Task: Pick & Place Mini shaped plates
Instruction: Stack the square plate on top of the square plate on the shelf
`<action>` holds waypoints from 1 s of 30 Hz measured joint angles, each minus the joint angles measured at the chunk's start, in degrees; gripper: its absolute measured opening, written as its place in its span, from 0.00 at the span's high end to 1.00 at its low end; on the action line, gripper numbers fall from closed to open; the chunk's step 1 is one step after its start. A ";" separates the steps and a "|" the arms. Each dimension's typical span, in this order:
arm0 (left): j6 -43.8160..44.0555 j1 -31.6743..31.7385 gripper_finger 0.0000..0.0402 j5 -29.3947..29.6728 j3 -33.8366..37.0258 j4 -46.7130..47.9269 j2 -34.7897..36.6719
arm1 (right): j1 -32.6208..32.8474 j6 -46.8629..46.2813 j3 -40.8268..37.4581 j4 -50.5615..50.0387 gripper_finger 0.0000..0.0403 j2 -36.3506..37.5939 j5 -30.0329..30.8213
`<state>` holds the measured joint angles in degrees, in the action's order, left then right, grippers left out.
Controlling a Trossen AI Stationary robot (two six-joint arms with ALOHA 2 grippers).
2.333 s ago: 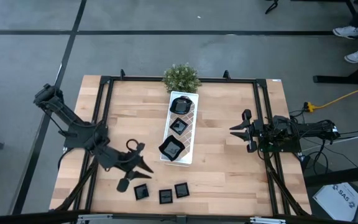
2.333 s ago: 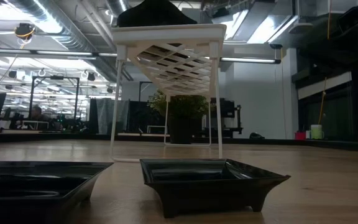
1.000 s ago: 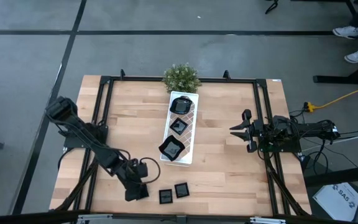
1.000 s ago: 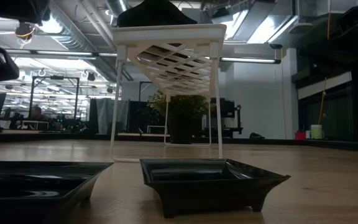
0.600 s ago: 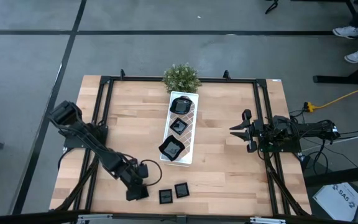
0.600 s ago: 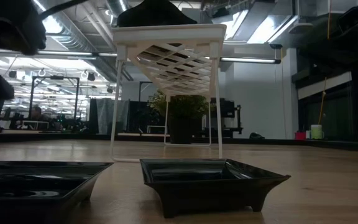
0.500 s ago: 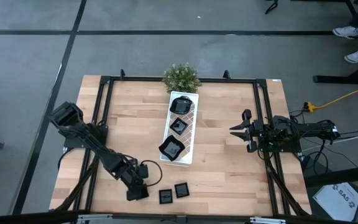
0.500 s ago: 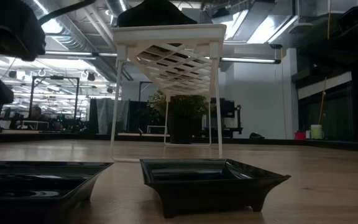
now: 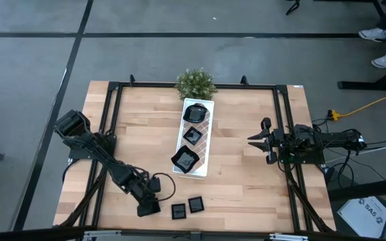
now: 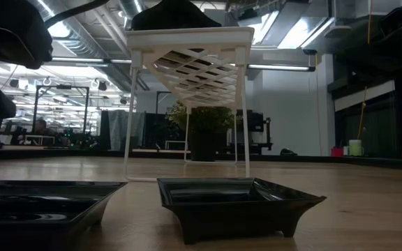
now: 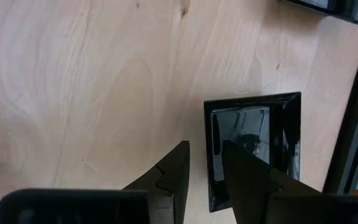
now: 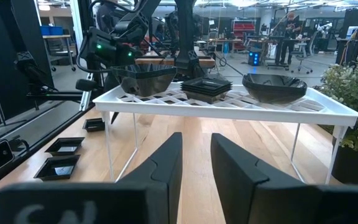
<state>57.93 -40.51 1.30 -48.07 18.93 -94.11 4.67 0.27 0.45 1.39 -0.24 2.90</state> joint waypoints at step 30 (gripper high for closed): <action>-0.63 0.00 1.00 0.20 -0.07 -0.76 0.00 | 0.02 0.00 0.00 0.00 0.79 -0.01 0.00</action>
<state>57.30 -40.51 1.50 -48.14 18.17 -94.11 4.69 0.27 0.45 1.39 -0.25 2.90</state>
